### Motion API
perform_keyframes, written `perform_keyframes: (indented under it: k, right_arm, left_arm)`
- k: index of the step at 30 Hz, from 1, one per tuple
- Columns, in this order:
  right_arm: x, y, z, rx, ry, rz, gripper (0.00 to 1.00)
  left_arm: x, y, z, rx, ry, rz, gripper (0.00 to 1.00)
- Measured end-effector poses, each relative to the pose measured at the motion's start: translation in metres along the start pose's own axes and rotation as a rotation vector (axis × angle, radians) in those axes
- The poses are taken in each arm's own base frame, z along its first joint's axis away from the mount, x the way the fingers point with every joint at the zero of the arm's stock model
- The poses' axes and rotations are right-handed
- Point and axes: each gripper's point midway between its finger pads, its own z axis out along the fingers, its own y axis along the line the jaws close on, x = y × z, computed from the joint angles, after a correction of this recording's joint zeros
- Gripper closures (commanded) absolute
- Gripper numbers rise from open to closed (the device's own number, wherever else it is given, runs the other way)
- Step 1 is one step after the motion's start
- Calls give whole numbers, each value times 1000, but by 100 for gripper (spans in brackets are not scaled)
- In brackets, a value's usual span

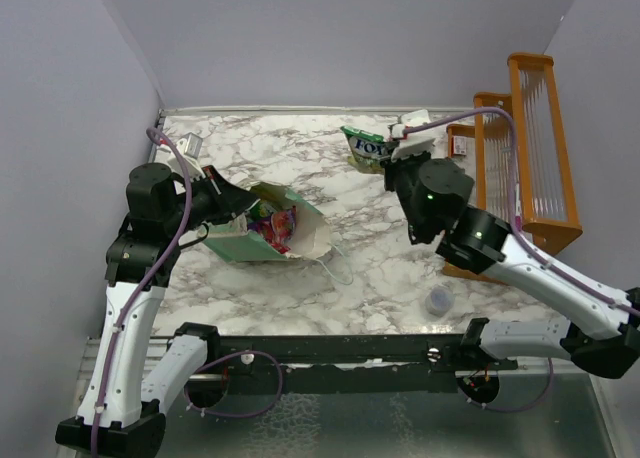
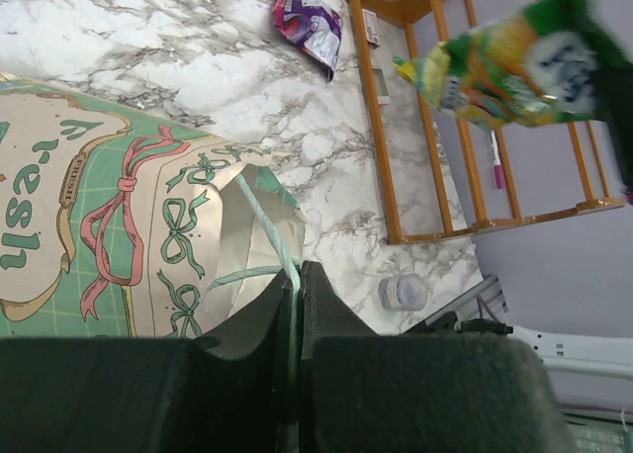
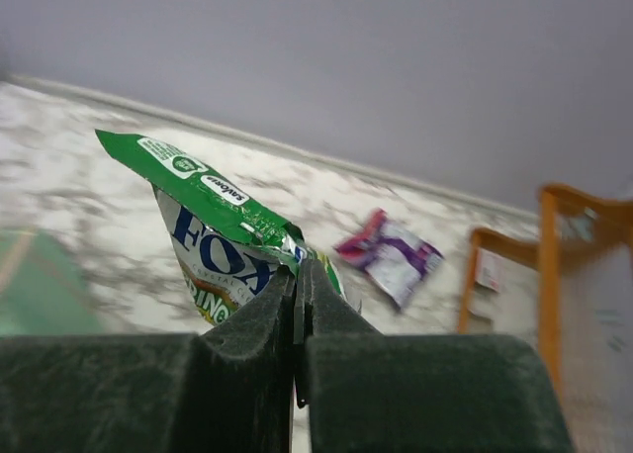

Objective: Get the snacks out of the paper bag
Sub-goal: Take out the snack from the paper bag, then place the snack at the center of the board.

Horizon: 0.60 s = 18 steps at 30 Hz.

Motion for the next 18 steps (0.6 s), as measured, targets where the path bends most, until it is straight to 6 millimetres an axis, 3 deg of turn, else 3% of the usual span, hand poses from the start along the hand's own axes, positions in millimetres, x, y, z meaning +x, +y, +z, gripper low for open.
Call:
perform_keyframes:
  k: [2,6,9,11,14,16,18]
  right_arm:
    - [28,-17,17,132,60,-65,99]
    - [113,-27,62,215,261,-155,99]
    - [182,-25,89,195,408,-154,99]
    - [211,-19,101,171,468,-126,99]
    - [238,8,120,94,527,-16,99]
    - [245,25,131,29,534,118,99]
    - [246,28,141,2,524,249,99]
  left_arm:
    - [-2,0,-2,-7,-4,9,100]
    - [-3,2,-4,-28,-11,16,100]
    - [0,4,-5,-38,0,9,100]
    - [2,4,-6,-39,4,7,100]
    - [5,4,-8,-34,6,8,100]
    - [7,3,-9,-28,12,8,100]
    - [8,1,-9,-16,18,15,100]
